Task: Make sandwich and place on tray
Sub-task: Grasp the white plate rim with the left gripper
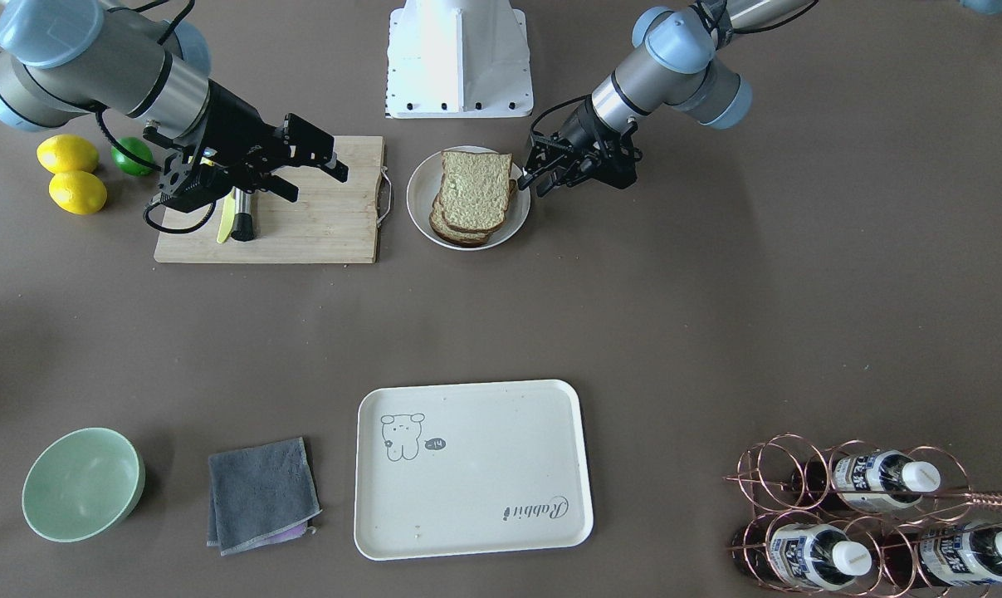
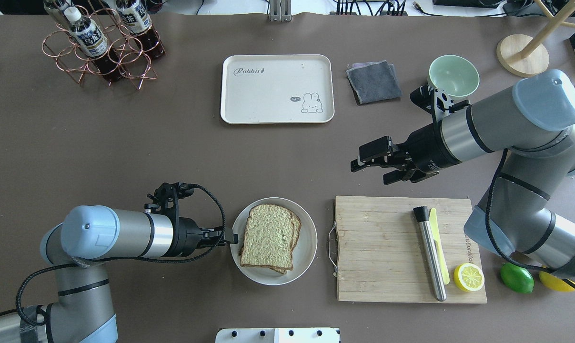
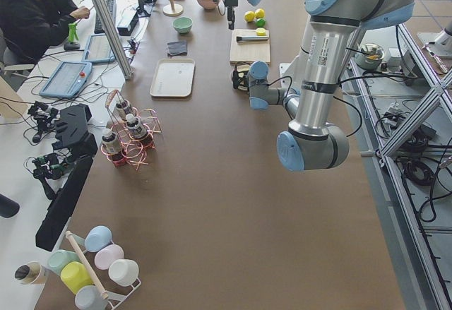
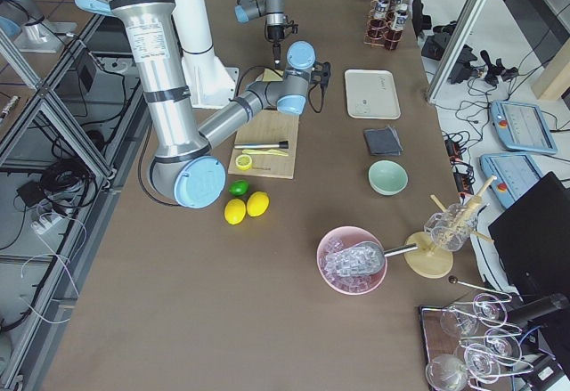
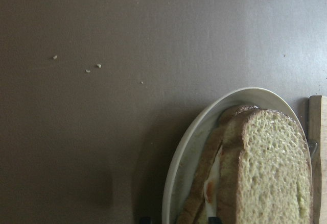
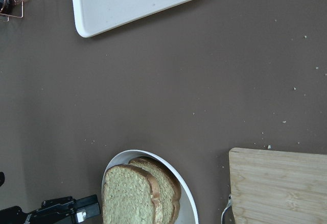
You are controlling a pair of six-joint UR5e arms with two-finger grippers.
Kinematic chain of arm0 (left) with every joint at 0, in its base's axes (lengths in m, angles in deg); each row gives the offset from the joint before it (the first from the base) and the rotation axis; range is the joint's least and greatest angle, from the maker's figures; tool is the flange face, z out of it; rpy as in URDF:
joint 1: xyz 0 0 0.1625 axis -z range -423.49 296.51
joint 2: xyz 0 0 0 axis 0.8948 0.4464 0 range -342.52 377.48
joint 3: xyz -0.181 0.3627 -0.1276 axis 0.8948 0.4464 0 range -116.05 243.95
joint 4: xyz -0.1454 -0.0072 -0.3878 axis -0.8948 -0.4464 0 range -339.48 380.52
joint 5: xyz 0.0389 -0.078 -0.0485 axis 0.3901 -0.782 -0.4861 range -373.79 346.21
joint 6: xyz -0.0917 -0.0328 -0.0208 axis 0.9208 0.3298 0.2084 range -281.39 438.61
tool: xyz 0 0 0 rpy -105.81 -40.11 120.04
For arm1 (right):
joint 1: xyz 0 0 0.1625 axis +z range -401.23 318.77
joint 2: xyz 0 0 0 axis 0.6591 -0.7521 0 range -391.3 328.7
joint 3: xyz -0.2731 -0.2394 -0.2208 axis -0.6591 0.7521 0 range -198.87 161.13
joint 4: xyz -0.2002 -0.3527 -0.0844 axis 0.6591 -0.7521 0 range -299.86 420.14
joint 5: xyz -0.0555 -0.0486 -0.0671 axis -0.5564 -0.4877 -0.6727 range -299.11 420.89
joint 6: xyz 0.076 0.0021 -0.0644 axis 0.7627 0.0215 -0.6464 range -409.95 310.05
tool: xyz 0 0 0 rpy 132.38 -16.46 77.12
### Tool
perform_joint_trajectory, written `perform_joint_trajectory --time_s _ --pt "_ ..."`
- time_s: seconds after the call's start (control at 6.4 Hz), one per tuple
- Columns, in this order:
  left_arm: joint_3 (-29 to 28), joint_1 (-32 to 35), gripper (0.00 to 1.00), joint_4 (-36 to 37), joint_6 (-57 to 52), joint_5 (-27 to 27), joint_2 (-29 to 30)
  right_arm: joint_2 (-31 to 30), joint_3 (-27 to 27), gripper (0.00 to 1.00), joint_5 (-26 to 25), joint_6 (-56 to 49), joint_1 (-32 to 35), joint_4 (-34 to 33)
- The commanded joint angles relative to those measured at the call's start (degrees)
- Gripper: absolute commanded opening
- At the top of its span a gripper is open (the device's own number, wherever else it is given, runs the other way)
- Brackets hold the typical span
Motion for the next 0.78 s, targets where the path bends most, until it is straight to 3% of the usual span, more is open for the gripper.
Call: perform_joint_trajectory --time_s 0.0,0.31,0.62 --pt "-0.8 -0.8 0.44 0.2 0.0 1.2 0.3 -0.1 0.0 0.99 -0.1 0.1 -0.1 -0.1" --pt "-2.0 -1.8 0.43 0.2 0.0 2.2 1.1 -0.1 0.0 0.99 -0.3 0.1 -0.1 -0.1" --pt "-2.0 -2.0 0.11 0.2 0.0 2.8 1.3 -0.1 0.0 0.99 -0.5 0.0 -0.1 -0.1"
